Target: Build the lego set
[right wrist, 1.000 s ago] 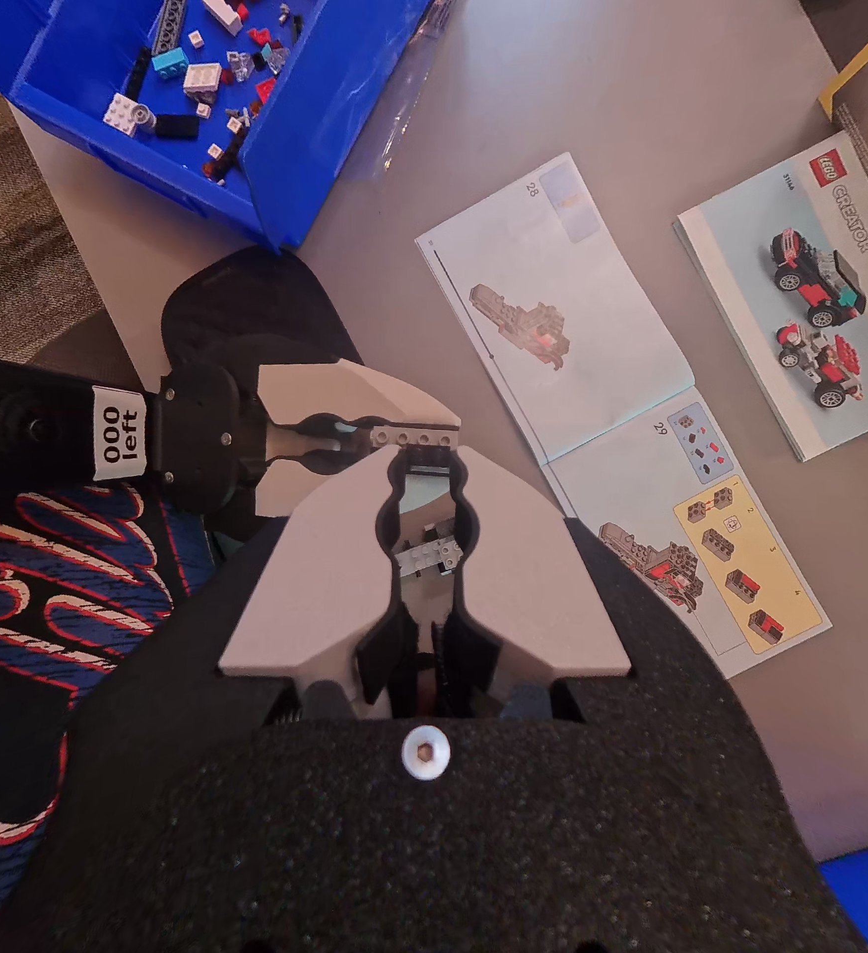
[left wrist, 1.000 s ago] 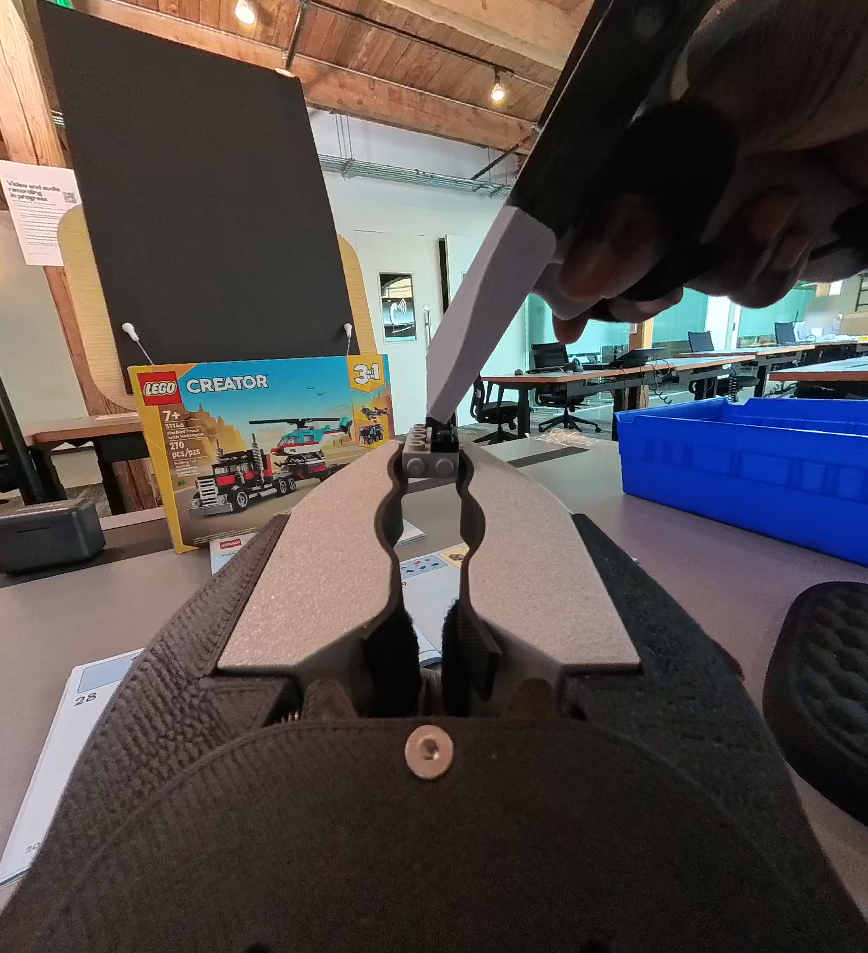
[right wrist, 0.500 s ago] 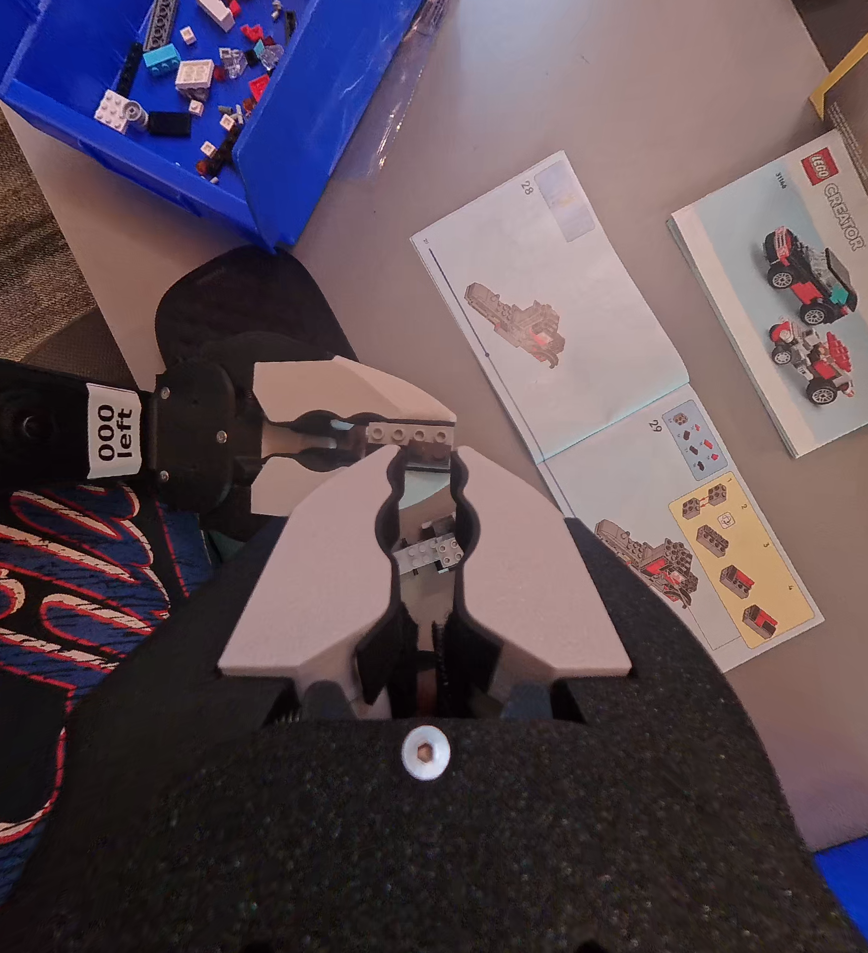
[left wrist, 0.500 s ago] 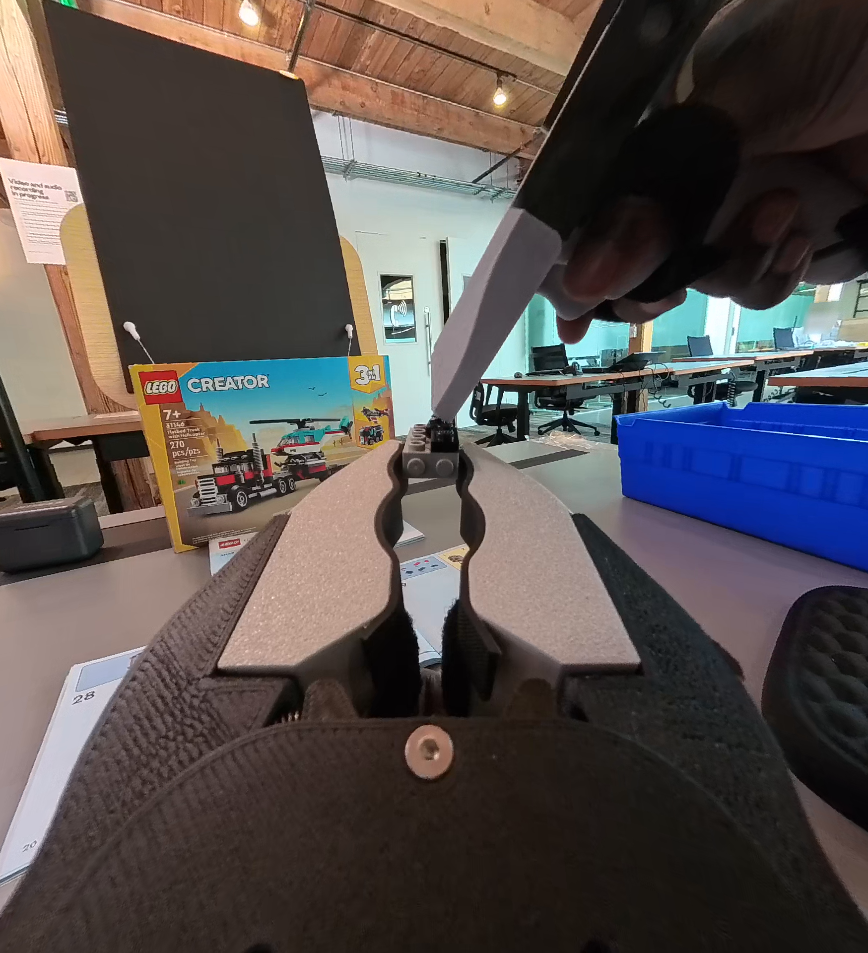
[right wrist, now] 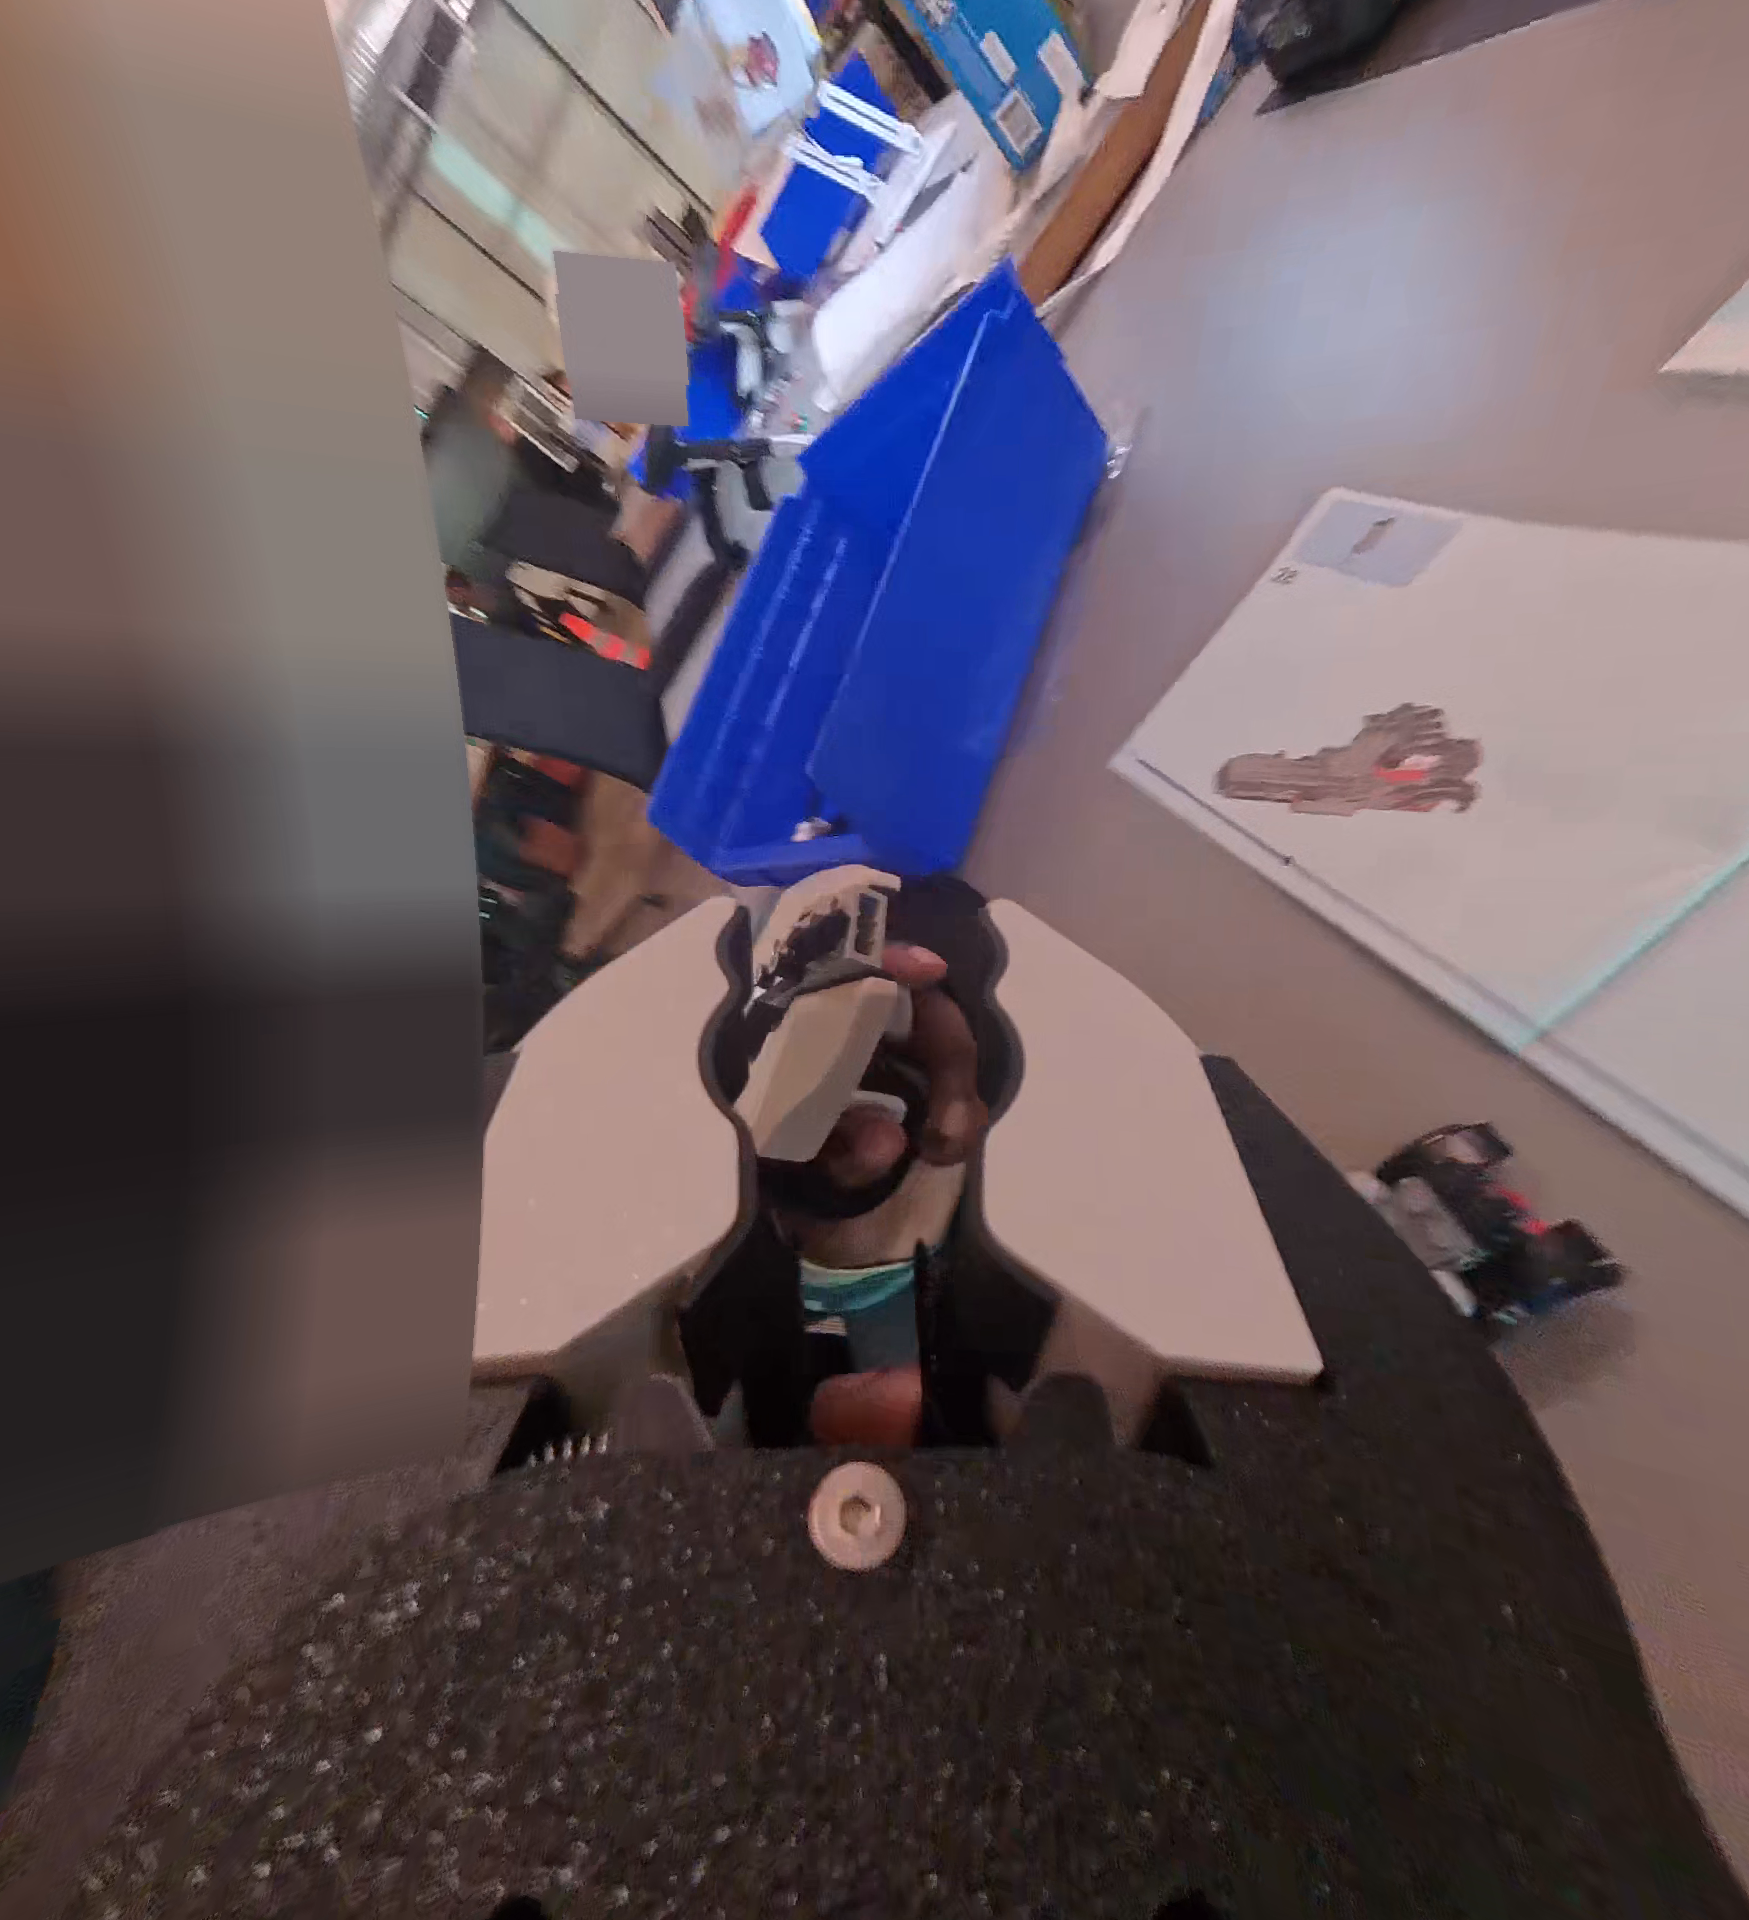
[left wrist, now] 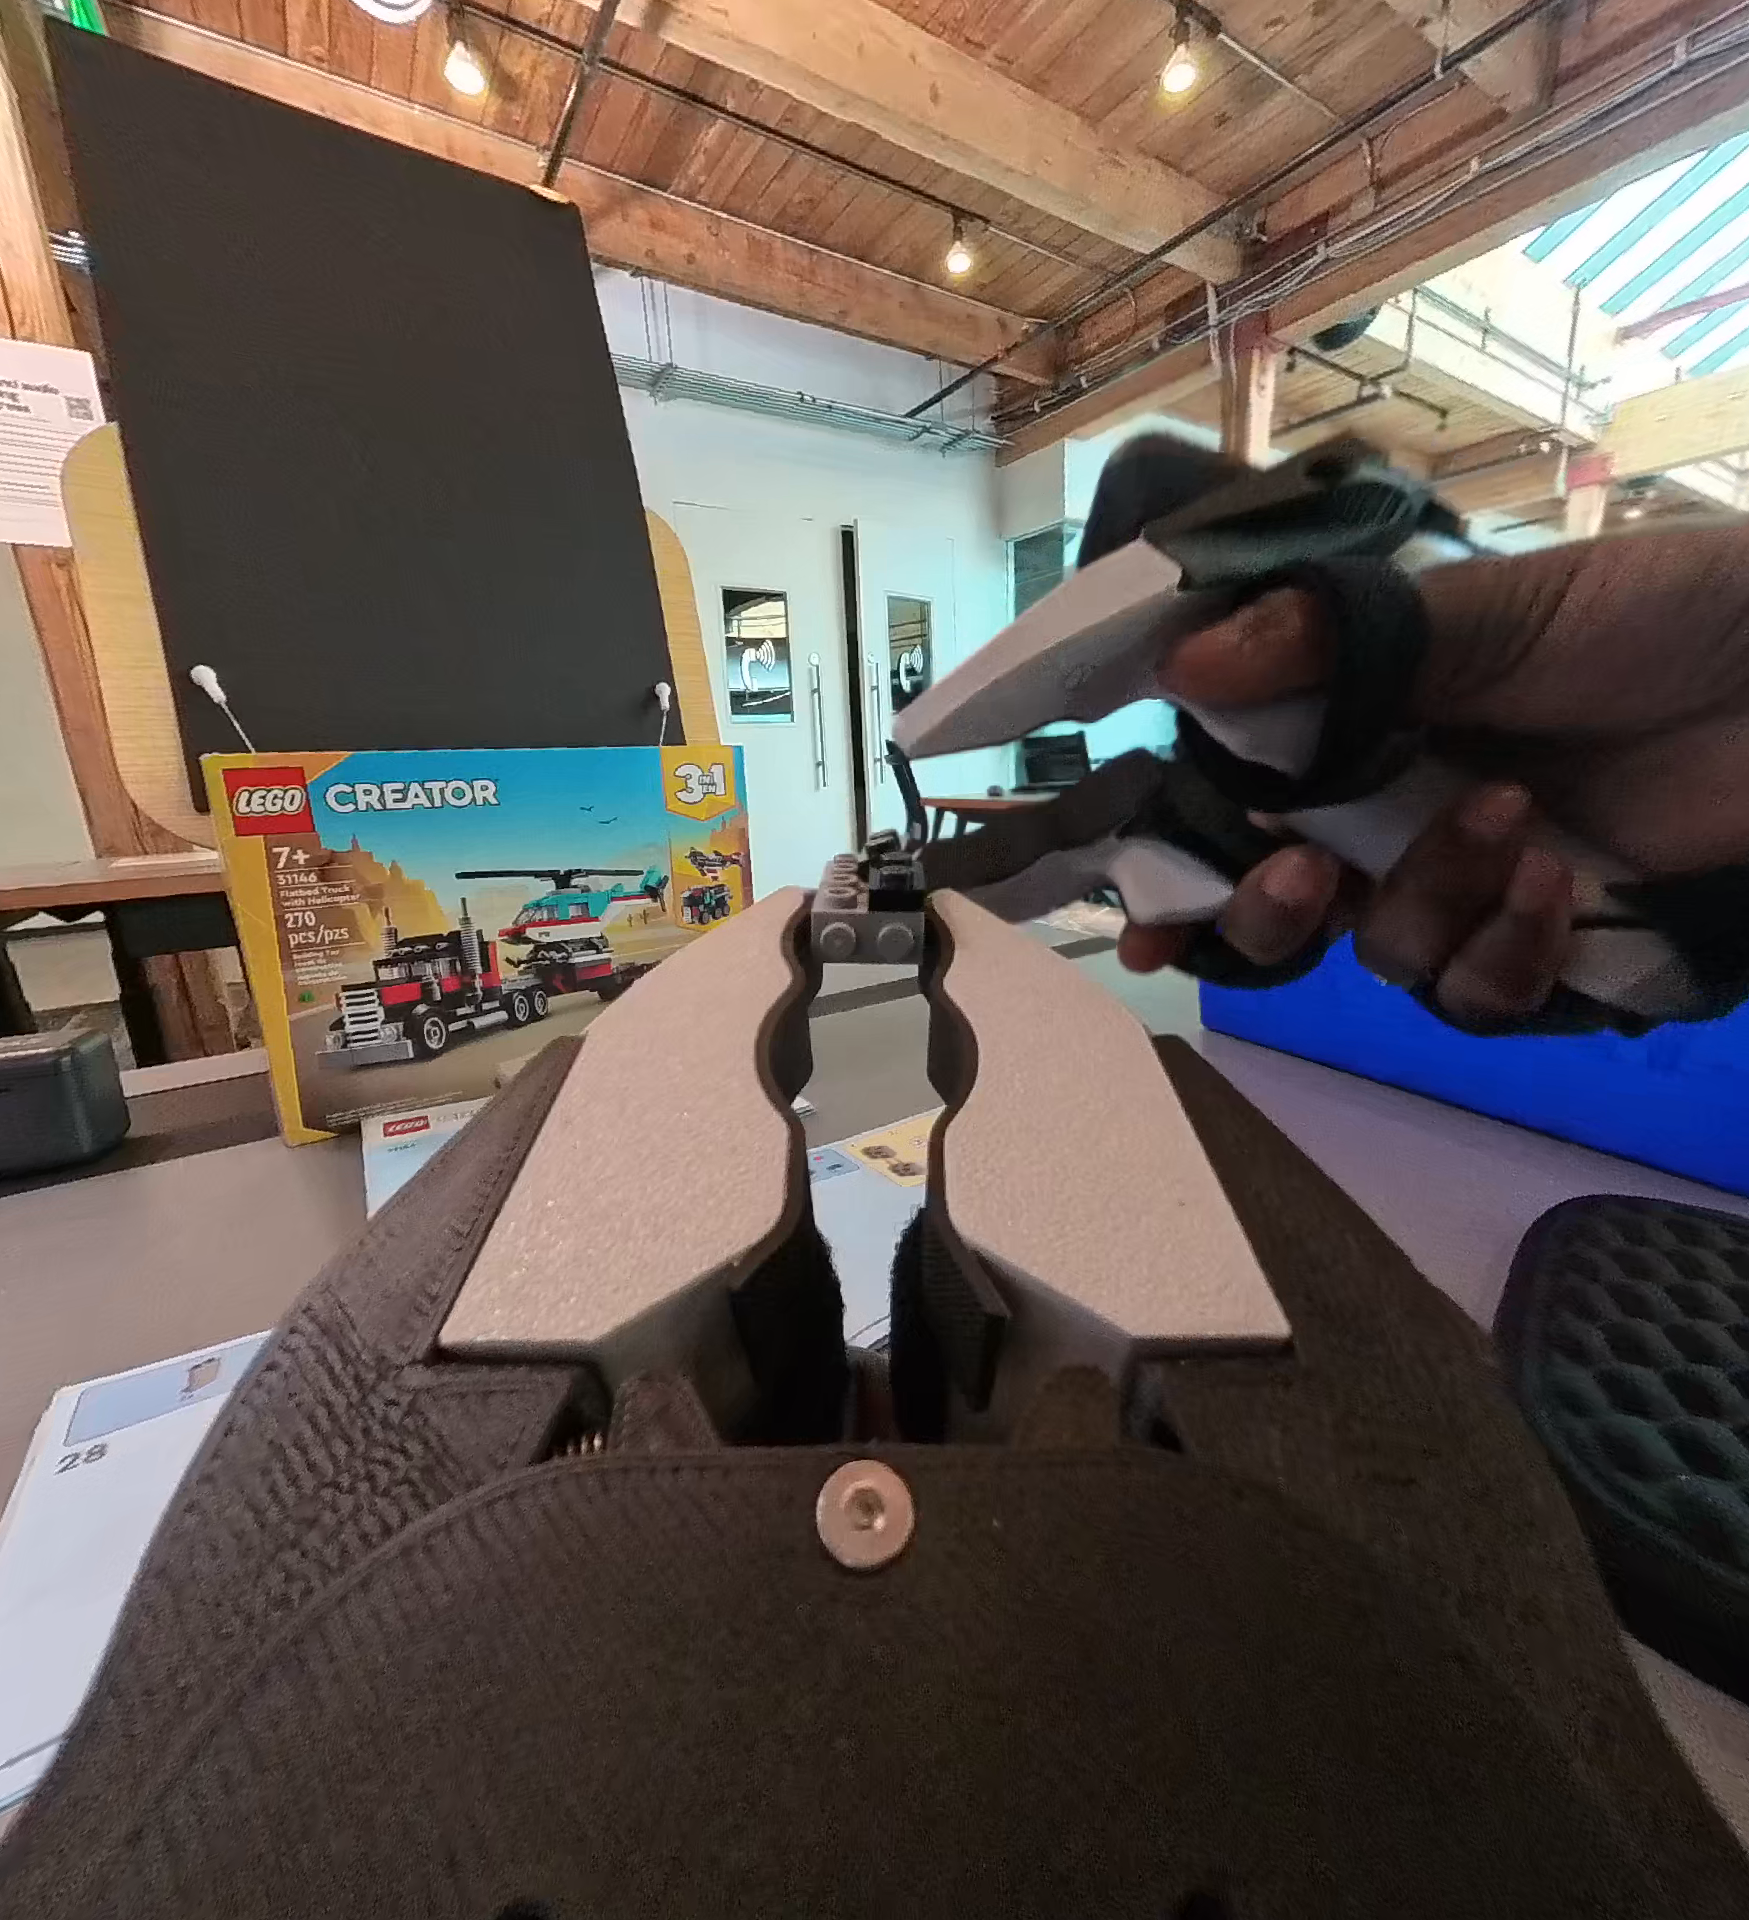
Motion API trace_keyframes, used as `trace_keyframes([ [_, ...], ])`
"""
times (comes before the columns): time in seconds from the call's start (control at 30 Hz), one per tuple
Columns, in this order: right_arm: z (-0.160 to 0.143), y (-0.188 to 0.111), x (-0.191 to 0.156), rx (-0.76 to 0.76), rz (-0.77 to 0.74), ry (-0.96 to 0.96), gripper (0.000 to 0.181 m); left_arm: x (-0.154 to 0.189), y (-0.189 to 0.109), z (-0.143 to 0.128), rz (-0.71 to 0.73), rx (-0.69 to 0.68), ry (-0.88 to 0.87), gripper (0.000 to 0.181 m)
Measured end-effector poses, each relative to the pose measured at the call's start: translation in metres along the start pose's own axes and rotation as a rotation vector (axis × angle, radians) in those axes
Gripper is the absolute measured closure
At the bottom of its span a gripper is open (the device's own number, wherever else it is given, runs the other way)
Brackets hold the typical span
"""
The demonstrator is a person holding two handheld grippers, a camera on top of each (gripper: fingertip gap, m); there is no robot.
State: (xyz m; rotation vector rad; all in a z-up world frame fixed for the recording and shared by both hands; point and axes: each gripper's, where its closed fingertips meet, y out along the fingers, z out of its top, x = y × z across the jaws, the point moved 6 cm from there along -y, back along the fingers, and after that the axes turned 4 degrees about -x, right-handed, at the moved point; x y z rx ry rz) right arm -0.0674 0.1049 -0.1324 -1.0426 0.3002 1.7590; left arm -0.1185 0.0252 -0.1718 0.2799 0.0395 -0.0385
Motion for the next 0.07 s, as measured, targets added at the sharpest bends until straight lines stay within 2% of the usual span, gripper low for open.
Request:
trace_keyframes([
  [0.07, -0.0064, 0.0023, 0.0051, -0.019, 0.057, 0.053, 0.141, 0.0019, 0.0003, 0.0002, -0.016, 0.003, 0.002, 0.164],
])
